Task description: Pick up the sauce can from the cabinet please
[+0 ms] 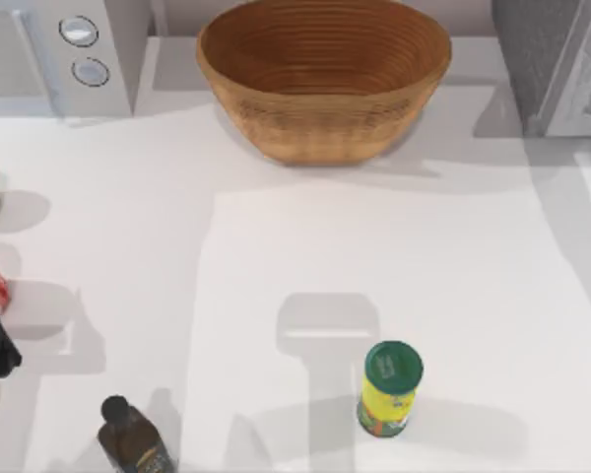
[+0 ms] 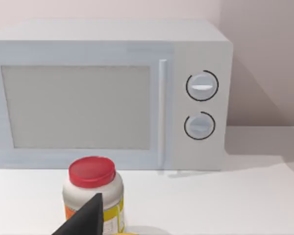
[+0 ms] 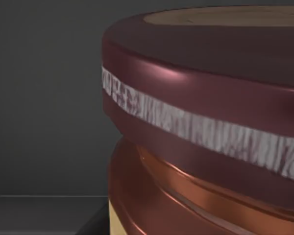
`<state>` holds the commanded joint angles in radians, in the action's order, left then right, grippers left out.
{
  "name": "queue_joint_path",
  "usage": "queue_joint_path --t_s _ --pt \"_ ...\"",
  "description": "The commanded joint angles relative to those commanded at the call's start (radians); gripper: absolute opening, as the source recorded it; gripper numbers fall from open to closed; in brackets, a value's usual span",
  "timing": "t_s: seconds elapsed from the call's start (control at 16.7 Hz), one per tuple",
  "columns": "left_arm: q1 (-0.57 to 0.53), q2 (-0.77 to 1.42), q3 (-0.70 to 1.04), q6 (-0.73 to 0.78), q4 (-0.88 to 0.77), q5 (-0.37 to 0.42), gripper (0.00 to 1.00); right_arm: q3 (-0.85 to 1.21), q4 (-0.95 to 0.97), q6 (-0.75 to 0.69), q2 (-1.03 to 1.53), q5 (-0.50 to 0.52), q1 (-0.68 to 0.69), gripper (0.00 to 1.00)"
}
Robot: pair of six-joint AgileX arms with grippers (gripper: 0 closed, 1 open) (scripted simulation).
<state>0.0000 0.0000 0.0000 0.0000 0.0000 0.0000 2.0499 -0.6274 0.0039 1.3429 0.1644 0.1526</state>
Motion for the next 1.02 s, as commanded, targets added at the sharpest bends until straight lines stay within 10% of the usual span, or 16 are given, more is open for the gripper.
queue_joint_path --t_s 1.02 --pt "0.0 0.0 0.0 0.0 0.0 0.0 1.0 -1.737 0.551 -0.032 -1.159 -0.165 -0.123 0.0"
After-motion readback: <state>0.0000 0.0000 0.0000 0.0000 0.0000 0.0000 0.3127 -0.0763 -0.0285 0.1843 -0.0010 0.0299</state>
